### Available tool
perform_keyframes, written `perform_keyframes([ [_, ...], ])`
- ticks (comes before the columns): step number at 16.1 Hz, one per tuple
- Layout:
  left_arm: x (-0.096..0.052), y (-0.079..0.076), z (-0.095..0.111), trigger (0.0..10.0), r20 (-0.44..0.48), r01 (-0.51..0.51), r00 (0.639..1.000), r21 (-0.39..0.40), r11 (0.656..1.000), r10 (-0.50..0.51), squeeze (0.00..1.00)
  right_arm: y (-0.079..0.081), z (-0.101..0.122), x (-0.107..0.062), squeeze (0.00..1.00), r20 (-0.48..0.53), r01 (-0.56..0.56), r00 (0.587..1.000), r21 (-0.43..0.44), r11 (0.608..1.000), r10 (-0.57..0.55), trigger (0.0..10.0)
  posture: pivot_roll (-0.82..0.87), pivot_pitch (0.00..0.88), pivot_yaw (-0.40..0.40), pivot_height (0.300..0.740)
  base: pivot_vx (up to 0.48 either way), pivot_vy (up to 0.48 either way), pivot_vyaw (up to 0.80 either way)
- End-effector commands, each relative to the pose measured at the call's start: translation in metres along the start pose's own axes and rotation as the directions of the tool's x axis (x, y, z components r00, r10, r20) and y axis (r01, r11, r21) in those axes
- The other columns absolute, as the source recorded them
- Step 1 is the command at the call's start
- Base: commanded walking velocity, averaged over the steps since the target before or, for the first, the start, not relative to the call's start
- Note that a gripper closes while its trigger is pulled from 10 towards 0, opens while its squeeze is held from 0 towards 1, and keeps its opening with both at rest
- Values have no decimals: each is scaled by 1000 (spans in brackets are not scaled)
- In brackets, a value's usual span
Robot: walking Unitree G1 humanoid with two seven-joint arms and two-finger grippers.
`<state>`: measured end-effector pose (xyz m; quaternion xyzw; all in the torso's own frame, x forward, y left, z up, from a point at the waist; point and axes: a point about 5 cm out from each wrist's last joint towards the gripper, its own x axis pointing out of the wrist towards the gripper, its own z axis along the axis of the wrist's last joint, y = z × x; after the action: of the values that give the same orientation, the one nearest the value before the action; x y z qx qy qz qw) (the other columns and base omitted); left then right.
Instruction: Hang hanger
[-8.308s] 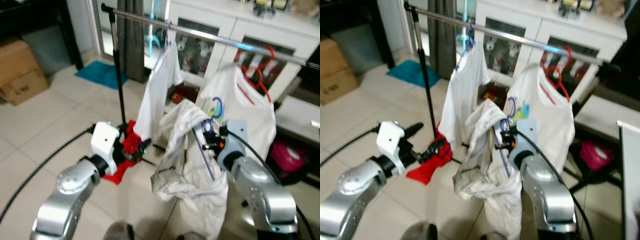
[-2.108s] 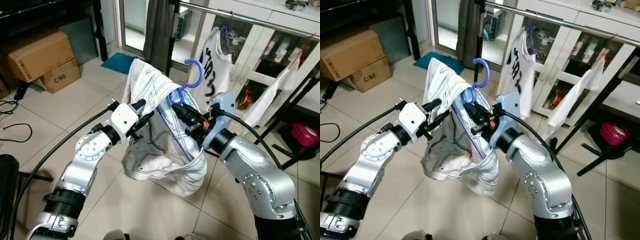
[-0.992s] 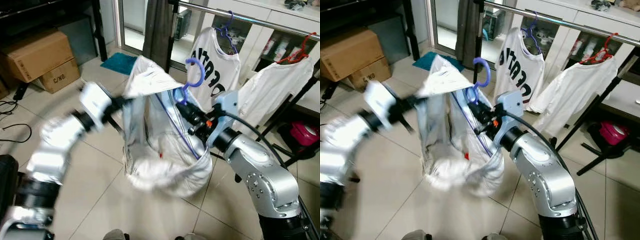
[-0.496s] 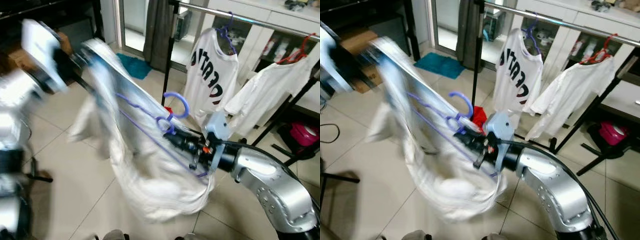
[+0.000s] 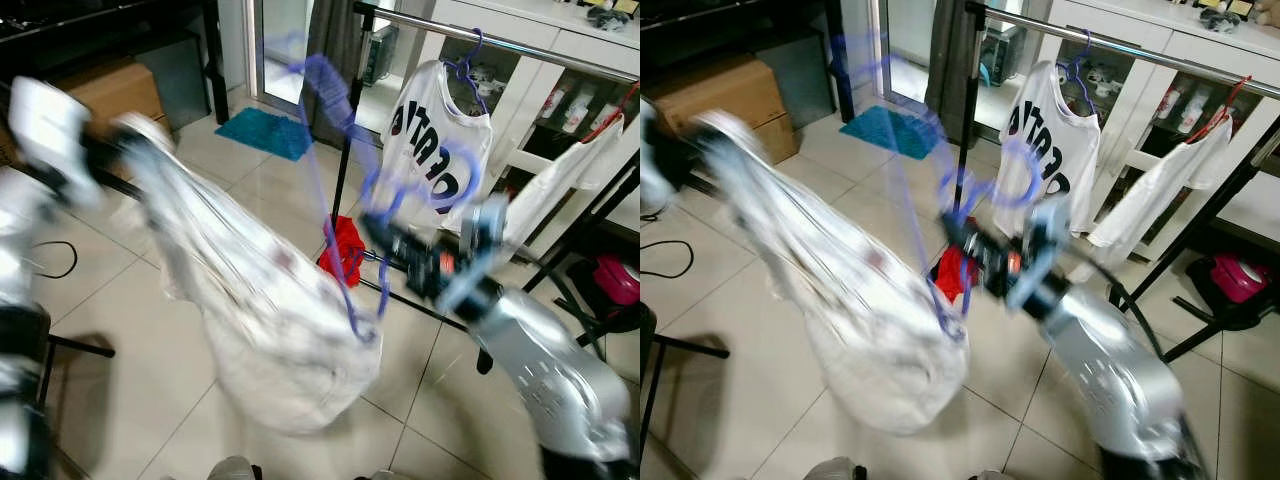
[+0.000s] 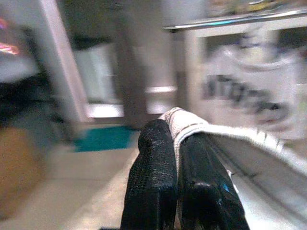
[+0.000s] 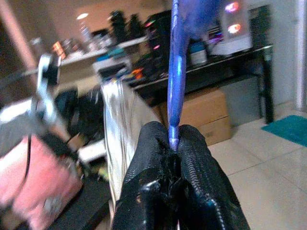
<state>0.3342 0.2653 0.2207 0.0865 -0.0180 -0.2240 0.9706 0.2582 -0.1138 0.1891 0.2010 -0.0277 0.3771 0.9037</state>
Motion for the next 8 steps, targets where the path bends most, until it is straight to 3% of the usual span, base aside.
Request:
perform_keyframes([
  [1, 9, -23, 13, 0, 86, 91, 992, -26, 995, -89, 0, -13, 7, 0, 0, 75, 143, 986, 32, 989, -146, 0, -35, 1, -39, 740, 0, 0, 0],
  [2, 14, -48, 1, 0, 86, 147, 986, -86, 985, -139, 0, -21, 8, 2, 0, 133, 257, 954, 108, 960, -270, 0, -33, 4, -44, 740, 0, 0, 0],
  [4, 16, -81, -14, 0, 96, 169, 984, -195, 966, -152, 0, -34, 2, -4, 0, 119, 408, 901, 104, 907, -418, 0, -36, 4, -41, 740, 0, 0, 0],
  [5, 13, -90, -24, 0, 89, 92, 993, -260, 961, -71, 0, -43, -8, -13, 0, 24, 491, 871, -8, 871, -491, 10000, -43, 1, -32, 740, 0, 0, 0],
  [6, 6, -92, -35, 6745, 48, -46, 997, -281, 959, 62, 0, -44, -13, -24, 0, -12, 511, 857, -99, 854, -515, 10000, -48, 0, -25, 740, 0, 0, 0],
  [7, 1, -91, -40, 10000, 26, -101, 993, -289, 952, 113, 0, -45, -15, -28, 0, -39, 523, 846, -131, 842, -532, 10000, -56, 0, -20, 740, 0, 0, 0],
  [8, -13, -97, -52, 10000, -3, -209, 975, -367, 906, 224, 0, -47, -20, -45, 0, -44, 587, 787, -252, 769, -615, 10000, -79, 0, -8, 740, 0, 0, -800],
])
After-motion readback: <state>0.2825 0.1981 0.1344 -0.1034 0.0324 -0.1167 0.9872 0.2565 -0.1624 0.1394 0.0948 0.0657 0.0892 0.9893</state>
